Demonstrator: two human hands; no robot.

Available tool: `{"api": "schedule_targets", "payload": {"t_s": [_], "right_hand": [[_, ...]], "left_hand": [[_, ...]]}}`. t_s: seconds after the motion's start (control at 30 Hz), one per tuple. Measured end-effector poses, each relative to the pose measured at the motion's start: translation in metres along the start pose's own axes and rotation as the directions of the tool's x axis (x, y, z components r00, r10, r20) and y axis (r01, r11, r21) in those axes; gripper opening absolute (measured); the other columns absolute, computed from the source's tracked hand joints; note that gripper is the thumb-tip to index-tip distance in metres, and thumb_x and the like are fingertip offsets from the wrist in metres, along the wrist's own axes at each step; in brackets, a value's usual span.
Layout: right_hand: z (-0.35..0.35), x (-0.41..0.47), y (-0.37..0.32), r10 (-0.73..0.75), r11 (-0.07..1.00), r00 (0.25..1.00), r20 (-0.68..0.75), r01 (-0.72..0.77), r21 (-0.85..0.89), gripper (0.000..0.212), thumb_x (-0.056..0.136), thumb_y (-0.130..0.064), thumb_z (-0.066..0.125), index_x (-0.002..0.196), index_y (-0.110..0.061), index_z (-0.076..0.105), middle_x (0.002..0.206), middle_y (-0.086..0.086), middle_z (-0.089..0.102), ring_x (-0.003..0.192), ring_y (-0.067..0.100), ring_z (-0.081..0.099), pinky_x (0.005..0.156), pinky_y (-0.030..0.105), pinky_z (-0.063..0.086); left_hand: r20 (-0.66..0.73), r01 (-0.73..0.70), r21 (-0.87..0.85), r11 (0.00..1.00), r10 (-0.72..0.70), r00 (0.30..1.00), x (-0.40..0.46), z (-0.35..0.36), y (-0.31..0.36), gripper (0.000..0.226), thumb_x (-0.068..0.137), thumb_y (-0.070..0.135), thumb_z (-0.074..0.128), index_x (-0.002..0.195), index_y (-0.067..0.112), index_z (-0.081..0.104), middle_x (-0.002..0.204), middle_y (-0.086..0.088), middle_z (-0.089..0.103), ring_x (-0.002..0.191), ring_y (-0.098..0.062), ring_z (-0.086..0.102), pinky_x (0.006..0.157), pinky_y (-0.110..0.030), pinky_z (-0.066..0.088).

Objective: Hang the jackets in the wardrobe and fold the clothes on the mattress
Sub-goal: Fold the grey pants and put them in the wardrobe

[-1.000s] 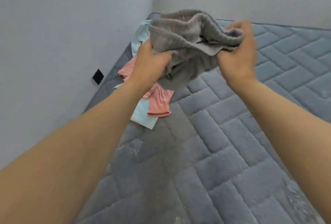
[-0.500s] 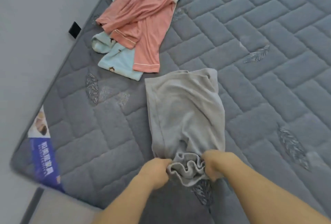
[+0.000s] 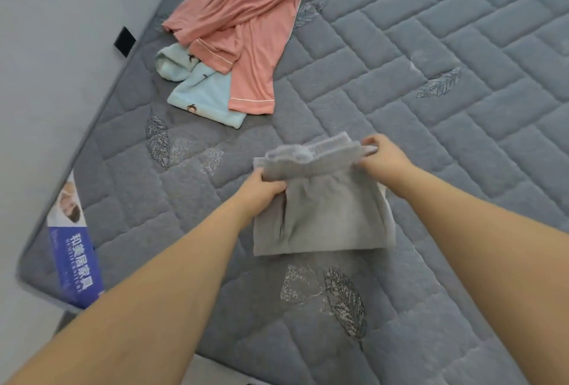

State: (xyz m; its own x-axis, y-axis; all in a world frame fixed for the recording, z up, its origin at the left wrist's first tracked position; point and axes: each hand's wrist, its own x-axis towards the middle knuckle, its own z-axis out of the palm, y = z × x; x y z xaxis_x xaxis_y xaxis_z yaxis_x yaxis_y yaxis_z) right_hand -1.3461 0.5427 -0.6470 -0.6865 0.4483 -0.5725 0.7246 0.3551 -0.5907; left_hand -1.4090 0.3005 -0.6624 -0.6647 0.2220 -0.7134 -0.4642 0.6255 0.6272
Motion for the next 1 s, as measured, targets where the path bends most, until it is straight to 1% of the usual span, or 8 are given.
{"api": "schedule_targets", "payload": {"t_s": [0.1, 0.2, 0.3, 0.4, 0.5, 0.67, 0.8, 1.0], "right_hand": [[0.029, 0.023, 0.020, 0.204, 0.978, 0.976, -0.070, -0.207, -0.030, 0.098, 0.080, -0.040, 0.075, 0.154, -0.018, 0.015, 0.154, 0.013, 0.028, 0.138, 0.035, 0.034, 0.112, 0.046, 0.032], [0.053, 0.030, 0.041, 0.404, 0.914, 0.912, -0.067, -0.405, -0.005, 0.120, 0.072, -0.060, 0.076, 0.155, -0.012, 0.005, 0.157, 0.015, 0.020, 0.142, 0.037, 0.026, 0.115, 0.050, 0.027], [0.061, 0.035, 0.046, 0.337, 0.931, 0.940, -0.048, -0.324, 0.169, 0.085, 0.078, -0.045, 0.077, 0.141, -0.007, 0.035, 0.141, 0.014, 0.046, 0.120, 0.031, 0.050, 0.094, 0.040, 0.043], [0.053, 0.020, 0.047, 0.239, 0.885, 0.970, 0.036, -0.233, 0.403, 0.039, 0.080, -0.025, 0.077, 0.112, -0.013, 0.058, 0.114, 0.009, 0.065, 0.093, 0.022, 0.063, 0.081, 0.035, 0.053], [0.027, -0.013, 0.061, 0.260, 0.786, 0.961, 0.091, -0.266, 0.558, 0.038, 0.080, -0.012, 0.074, 0.115, -0.012, 0.060, 0.108, 0.009, 0.068, 0.092, 0.025, 0.067, 0.077, 0.039, 0.057], [-0.044, -0.111, 0.102, 0.389, 0.625, 0.920, 0.053, -0.306, 0.718, 0.038, 0.079, -0.001, 0.068, 0.114, -0.011, 0.059, 0.102, 0.009, 0.068, 0.083, 0.024, 0.066, 0.059, 0.027, 0.050], [-0.096, -0.220, 0.137, 0.592, 0.471, 0.804, -0.060, -0.284, 0.835, 0.036, 0.075, 0.001, 0.063, 0.107, -0.013, 0.056, 0.092, 0.004, 0.062, 0.078, 0.022, 0.059, 0.060, 0.028, 0.047], [-0.128, -0.401, 0.199, 0.821, 0.231, 0.552, -0.144, -0.090, 0.969, 0.035, 0.067, 0.002, 0.061, 0.101, -0.008, 0.061, 0.099, 0.009, 0.066, 0.082, 0.025, 0.062, 0.067, 0.029, 0.051]], "left_hand": [[-0.221, 0.165, 0.066, 0.984, -0.146, 0.964, 0.034, 0.018, -0.016, 0.097, 0.074, 0.061, 0.074, 0.149, 0.024, 0.023, 0.153, -0.004, 0.021, 0.140, -0.028, 0.027, 0.114, -0.048, 0.031], [-0.274, 0.232, 0.019, 0.973, -0.218, 0.937, 0.058, 0.034, -0.024, 0.112, 0.071, 0.065, 0.074, 0.153, 0.014, 0.018, 0.156, -0.009, 0.024, 0.143, -0.031, 0.023, 0.115, -0.049, 0.028], [-0.192, 0.117, -0.258, 0.959, -0.169, 0.967, 0.069, 0.042, -0.015, 0.087, 0.077, 0.040, 0.081, 0.144, 0.008, 0.037, 0.140, -0.009, 0.050, 0.124, -0.028, 0.051, 0.106, -0.044, 0.044], [-0.133, 0.112, -0.221, 0.969, -0.144, 0.981, 0.059, 0.046, -0.004, 0.053, 0.085, 0.028, 0.074, 0.129, 0.006, 0.053, 0.124, -0.008, 0.060, 0.106, -0.025, 0.061, 0.097, -0.041, 0.051], [-0.054, 0.079, -0.203, 0.976, -0.091, 0.994, 0.024, 0.053, 0.012, 0.027, 0.088, 0.021, 0.071, 0.107, 0.014, 0.053, 0.101, -0.003, 0.062, 0.089, -0.018, 0.062, 0.078, -0.033, 0.052], [0.083, 0.047, -0.094, 0.994, -0.039, 0.996, -0.060, 0.103, 0.057, 0.033, 0.084, 0.025, 0.068, 0.114, 0.012, 0.061, 0.104, -0.008, 0.067, 0.094, -0.026, 0.064, 0.081, -0.037, 0.052], [0.274, -0.025, 0.055, 0.998, 0.009, 0.962, -0.134, 0.167, 0.087, 0.047, 0.075, 0.037, 0.067, 0.114, 0.011, 0.063, 0.106, -0.009, 0.067, 0.094, -0.026, 0.064, 0.074, -0.035, 0.050], [0.556, -0.278, 0.246, 0.929, 0.100, 0.825, -0.264, 0.272, 0.103, 0.022, 0.082, 0.029, 0.064, 0.098, 0.014, 0.066, 0.101, -0.008, 0.069, 0.091, -0.025, 0.064, 0.079, -0.037, 0.051]]}}
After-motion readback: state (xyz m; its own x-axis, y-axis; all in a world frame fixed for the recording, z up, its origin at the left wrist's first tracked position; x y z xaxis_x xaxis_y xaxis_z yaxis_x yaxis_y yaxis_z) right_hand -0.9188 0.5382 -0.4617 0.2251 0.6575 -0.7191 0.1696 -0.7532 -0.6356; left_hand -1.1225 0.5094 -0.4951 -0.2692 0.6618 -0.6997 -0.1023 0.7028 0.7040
